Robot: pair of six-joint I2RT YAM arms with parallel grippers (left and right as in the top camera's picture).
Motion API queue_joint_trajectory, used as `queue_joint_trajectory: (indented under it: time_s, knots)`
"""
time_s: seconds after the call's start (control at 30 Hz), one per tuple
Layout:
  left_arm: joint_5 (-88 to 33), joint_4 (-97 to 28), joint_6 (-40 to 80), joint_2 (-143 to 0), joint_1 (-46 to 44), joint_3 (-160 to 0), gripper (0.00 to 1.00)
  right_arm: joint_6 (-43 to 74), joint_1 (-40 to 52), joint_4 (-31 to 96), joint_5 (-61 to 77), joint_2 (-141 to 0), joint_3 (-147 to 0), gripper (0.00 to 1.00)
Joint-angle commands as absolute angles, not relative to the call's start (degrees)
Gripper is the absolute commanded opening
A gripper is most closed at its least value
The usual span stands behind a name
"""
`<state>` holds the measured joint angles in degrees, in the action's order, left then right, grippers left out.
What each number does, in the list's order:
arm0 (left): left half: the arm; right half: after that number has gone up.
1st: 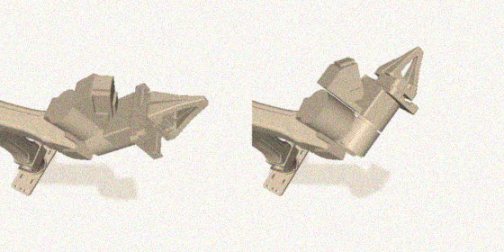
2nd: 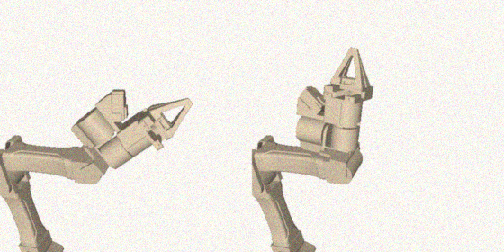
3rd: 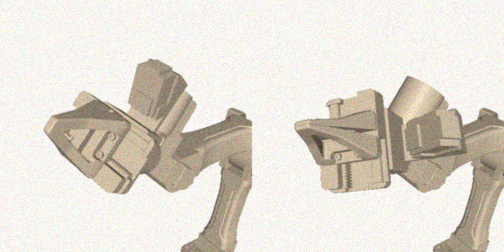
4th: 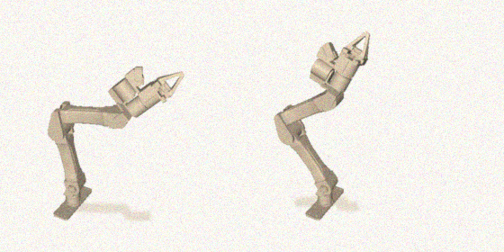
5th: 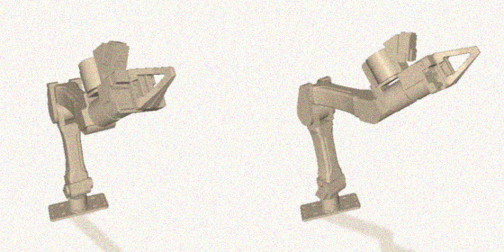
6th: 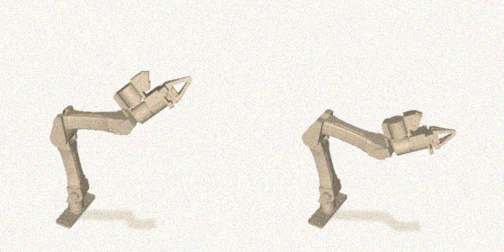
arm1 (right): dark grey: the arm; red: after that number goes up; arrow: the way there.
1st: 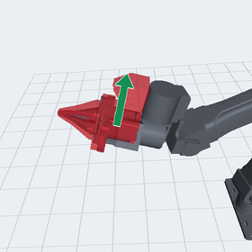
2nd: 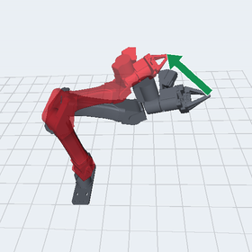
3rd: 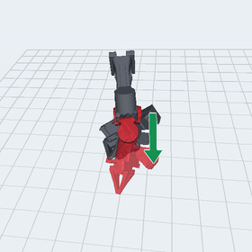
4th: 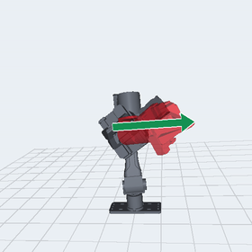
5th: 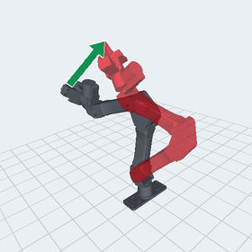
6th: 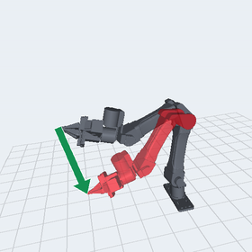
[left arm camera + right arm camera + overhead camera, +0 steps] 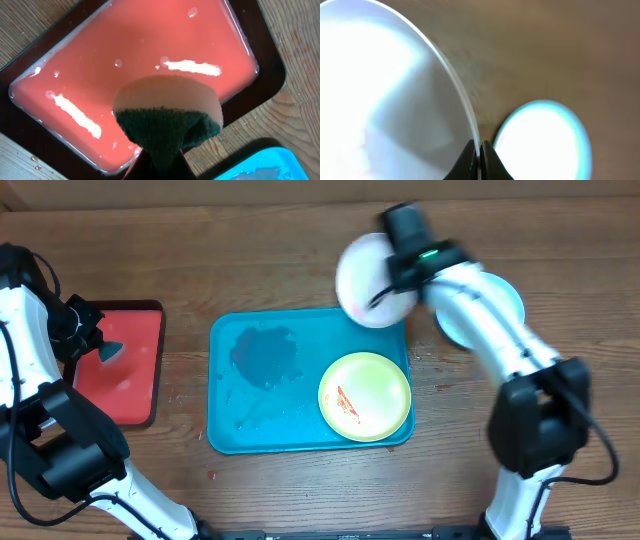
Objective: Clean dirty plates on tray and stack at the side
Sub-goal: 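Lower the white plate onto the light blue plate and release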
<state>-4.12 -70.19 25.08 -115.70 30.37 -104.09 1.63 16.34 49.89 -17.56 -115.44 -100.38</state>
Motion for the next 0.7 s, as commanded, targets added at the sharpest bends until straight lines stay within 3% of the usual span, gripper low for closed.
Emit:
queue_joint_trajectory:
  time_s: [0.0, 0.1, 0.3, 0.67]
  knots:
    - [-4.60, -70.02, 24.23, -114.08, 29.91, -103.63, 0.04, 7.66, 4.62, 51.44, 17.43, -112.09, -101.06, 0.04]
    - [-4.60, -70.02, 24.23, -114.08, 29.91, -103.63, 0.04, 7.27, -4.99, 53.25, 25.19, -112.09, -100.27, 0.04]
    - [-4.62, -70.00, 24.43, -114.08, 29.87, -103.63, 0.04, 5.37, -16.21, 54.61, 18.00, -112.20, -95.42, 0.04]
    - [-4.60, -69.65, 24.40, -114.08, 28.29, -103.63, 0.04, 6.79, -19.29, 47.99, 12.80, -112.27, -86.61, 0.04]
